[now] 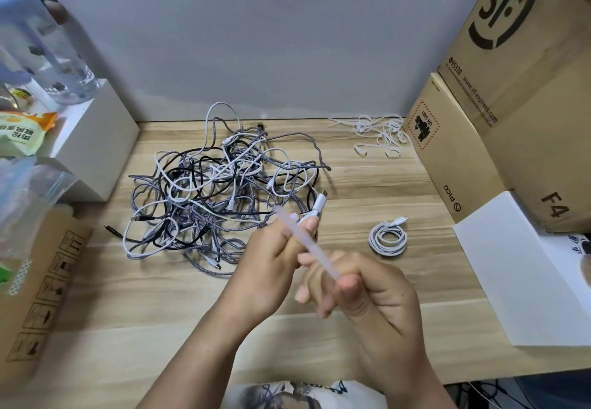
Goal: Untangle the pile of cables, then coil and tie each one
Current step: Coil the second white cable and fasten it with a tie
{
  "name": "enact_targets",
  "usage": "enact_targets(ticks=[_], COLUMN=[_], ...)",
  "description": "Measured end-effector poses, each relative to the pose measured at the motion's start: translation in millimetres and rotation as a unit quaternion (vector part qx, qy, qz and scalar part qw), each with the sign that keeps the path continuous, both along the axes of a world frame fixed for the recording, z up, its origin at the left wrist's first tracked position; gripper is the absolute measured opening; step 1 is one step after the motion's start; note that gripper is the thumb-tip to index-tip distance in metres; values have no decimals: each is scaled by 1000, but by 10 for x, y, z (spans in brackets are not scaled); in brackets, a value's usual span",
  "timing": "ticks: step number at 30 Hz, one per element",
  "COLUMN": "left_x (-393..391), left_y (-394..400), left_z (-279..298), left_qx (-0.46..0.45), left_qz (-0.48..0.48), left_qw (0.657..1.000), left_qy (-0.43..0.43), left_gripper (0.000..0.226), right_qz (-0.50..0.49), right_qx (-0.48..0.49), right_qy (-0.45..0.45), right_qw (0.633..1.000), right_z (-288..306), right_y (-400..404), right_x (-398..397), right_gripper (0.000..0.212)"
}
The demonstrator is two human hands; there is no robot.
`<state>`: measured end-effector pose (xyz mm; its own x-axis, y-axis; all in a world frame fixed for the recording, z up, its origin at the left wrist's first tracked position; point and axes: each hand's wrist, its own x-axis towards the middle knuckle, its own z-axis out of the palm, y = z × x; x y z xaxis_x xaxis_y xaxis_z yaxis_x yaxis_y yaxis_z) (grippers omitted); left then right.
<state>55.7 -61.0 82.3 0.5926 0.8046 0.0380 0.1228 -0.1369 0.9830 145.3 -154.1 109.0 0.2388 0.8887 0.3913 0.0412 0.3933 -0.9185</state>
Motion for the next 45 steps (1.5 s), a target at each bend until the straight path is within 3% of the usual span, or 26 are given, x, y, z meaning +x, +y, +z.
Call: enact_targets(ticks=[3,7,11,22,27,30,33,35,37,41,45], left_x=[-10,7,3,7,3,9,-14,-22,-15,5,57], left_y=[7,-12,-54,-104,-147,-134,-102,-101,-111,-143,-157], left_z=[-10,3,44,77,135,104,71,69,59,58,10], left_qx=[14,14,76,116,207,264,269,250,258,295,323], left_qz=[29,37,35,32,-38,-69,-94,-91,-81,-75,-82], left_qw=[999,999,995,988,956,909,897,911,917,914,896], left_qy=[27,22,55,100,204,317,338,314,293,270,293], left_gripper=[48,37,41,32,28,22,30,31,28,29,35], right_qz=[-12,-47,-38,-68,-78,-88,-165,-245,-276,-254,-232], right_qx=[-54,-144,-209,-265,-271,-292,-247,-168,-133,-165,-179], right_qy=[82,112,129,151,176,109,-171,-277,-269,-315,-282], right_qw=[995,982,969,950,943,946,939,914,913,899,914], right_z=[76,83,69,19,-43,-128,-223,-257,-256,-275,-258], right_y=[-50,-55,-8,71,113,130,96,96,129,187,224], right_x=[-22,27,40,52,86,174,224,234,250,306,305], right_gripper=[36,32,32,36,46,48,45,37,21,26,24])
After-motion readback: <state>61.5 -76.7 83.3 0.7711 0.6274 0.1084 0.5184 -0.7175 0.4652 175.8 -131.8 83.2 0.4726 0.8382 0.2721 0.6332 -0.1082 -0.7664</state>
